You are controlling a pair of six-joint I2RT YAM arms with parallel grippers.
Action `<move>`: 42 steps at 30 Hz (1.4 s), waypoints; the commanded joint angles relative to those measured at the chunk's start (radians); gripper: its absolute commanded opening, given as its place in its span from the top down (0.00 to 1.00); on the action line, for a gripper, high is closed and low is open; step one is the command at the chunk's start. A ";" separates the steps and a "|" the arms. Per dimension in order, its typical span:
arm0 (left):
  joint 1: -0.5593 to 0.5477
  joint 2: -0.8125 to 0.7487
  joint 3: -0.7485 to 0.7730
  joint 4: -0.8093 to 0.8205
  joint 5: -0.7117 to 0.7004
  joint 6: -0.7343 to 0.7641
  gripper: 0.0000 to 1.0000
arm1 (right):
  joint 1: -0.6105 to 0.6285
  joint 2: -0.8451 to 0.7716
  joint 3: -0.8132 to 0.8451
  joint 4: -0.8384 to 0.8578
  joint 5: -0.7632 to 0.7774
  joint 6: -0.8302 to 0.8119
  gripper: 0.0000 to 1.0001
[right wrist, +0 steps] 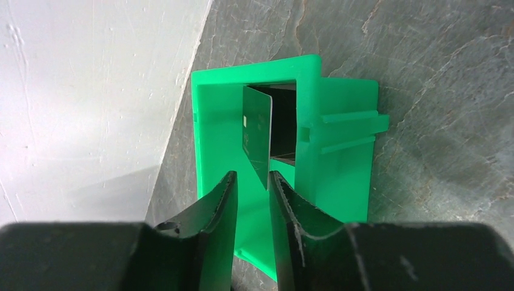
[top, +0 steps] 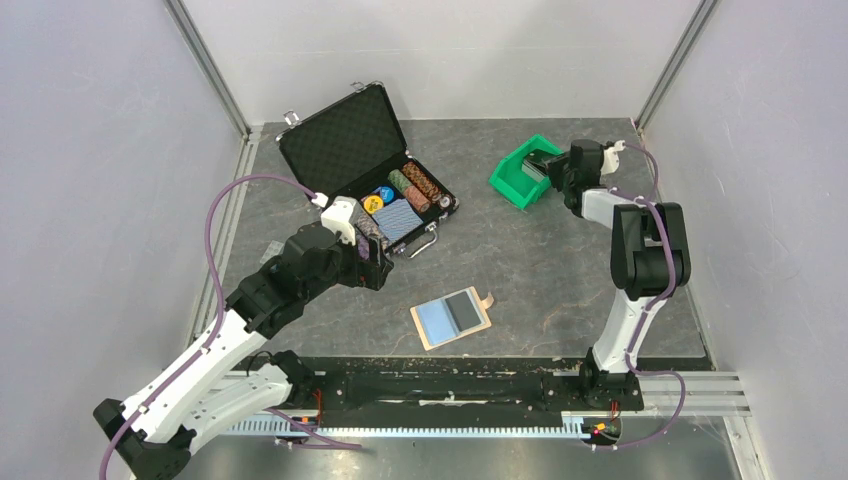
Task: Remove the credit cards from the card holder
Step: Place the credit card in the storage box, then remove the credit card from the card holder.
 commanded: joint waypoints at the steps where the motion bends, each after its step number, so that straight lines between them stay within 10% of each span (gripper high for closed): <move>1: 0.002 -0.012 0.002 0.036 -0.005 0.047 0.00 | -0.004 -0.068 0.082 -0.113 0.041 -0.030 0.69; 18: 0.001 0.028 0.000 0.030 0.080 -0.054 0.00 | -0.001 -0.308 0.032 -0.266 -0.159 -0.257 0.60; 42: 0.000 0.302 -0.217 0.387 0.510 -0.335 0.27 | 0.444 -0.870 -0.722 -0.212 -0.566 -0.698 0.59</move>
